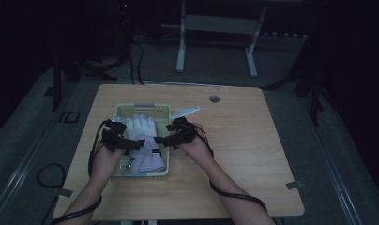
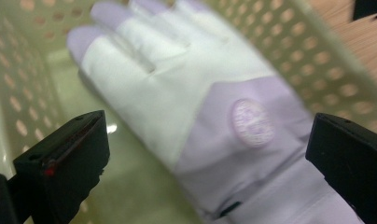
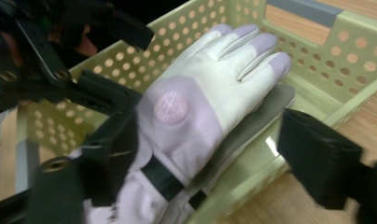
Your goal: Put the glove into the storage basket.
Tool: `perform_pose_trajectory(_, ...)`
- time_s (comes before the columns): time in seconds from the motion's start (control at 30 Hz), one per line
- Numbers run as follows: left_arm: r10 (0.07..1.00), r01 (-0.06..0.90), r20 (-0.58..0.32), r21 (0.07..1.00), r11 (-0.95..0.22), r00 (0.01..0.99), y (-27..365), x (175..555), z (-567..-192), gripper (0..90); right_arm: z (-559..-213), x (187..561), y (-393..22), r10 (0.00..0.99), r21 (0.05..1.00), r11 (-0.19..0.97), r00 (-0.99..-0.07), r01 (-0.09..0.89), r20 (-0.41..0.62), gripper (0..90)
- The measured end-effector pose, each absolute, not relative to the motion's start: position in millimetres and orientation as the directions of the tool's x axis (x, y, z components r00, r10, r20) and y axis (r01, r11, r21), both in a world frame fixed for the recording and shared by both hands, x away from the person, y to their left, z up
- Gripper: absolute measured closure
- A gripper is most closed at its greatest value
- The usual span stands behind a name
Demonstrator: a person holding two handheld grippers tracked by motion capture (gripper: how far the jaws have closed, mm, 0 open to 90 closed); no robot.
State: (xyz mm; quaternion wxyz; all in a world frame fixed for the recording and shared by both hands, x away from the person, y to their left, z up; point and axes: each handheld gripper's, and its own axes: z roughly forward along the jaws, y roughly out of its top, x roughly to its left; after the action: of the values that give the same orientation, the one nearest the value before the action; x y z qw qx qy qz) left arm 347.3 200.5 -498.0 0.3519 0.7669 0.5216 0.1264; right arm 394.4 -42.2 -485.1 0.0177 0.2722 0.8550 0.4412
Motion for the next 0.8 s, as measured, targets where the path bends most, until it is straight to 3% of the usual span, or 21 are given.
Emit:
perform_pose_trajectory(0.17,0.874,0.654,-0.152,0.725,-0.219,0.461,182.9,334.6,-490.3,0.0,-488.2,392.7,-51.8,0.463,0.768,0.485,-0.868,0.418,0.179,14.2)
perform_pose_trajectory(0.7,0.790,0.558,-0.175,0.794,-0.239,0.587,124.4,312.1,-480.8,0.0,-489.0,390.4,-98.6,0.482,0.766,0.500,-0.865,0.404,0.141,14.3)
perform_pose_trajectory(0.8,0.793,0.495,-0.120,0.833,-0.247,0.598,110.0,304.8,-480.1,0.1,-492.2,390.9,-110.7,0.493,0.768,0.492,-0.858,0.411,0.144,14.6)
